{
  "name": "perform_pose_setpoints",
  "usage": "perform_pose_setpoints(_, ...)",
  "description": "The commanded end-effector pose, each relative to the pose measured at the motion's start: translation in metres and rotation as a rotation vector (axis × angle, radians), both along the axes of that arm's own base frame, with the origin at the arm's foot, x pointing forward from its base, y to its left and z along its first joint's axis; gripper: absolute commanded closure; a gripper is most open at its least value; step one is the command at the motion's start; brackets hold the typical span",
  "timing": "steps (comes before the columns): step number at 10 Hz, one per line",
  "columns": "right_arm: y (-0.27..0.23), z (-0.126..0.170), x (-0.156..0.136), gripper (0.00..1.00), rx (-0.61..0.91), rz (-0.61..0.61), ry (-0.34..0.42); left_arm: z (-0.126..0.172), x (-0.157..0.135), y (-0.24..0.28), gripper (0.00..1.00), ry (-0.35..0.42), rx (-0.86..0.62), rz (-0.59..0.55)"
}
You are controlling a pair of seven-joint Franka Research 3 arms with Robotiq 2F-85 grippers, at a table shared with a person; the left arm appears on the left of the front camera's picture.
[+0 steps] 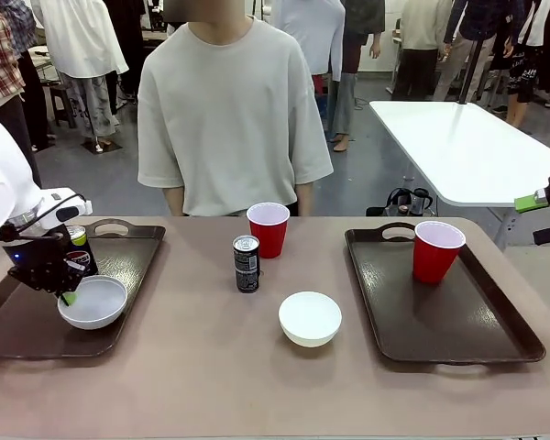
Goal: Prepare tableware on both trays.
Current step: Pick up a Picnic Bowl from the table and place it on a Handle tray.
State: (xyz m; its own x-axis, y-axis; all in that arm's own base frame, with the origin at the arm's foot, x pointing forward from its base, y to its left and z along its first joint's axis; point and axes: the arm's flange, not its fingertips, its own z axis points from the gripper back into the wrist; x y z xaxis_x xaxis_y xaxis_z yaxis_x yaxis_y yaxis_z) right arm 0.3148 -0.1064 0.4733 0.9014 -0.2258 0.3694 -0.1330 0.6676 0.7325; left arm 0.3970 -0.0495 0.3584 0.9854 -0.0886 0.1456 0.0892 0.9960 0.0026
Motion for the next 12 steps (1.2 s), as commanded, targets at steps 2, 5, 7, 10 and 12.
perform_pose_setpoints(2,-0.001,-0.002,0.002,0.0,0.017,0.011,-0.024,0.037,-0.016,-0.008,0.73,-0.047,0.033,0.007)
perform_pose_setpoints(5,-0.001,-0.002,0.002,0.0,0.017,0.011,-0.024,0.086,-0.029,-0.022,0.0,-0.002,-0.067,-0.129)
perform_pose_setpoints(7,-0.001,-0.002,0.002,0.0,0.017,0.011,-0.024,0.117,-0.037,-0.035,0.47,0.117,-0.294,-0.306)
perform_pose_setpoints(10,-0.001,-0.002,0.002,0.0,0.017,0.011,-0.024,0.146,-0.049,-0.045,0.27,0.162,-0.647,-0.414)
perform_pose_setpoints(12,-0.001,-0.002,0.002,0.0,0.017,0.011,-0.024,0.158,-0.056,-0.036,0.07,0.154,-1.019,-0.392)
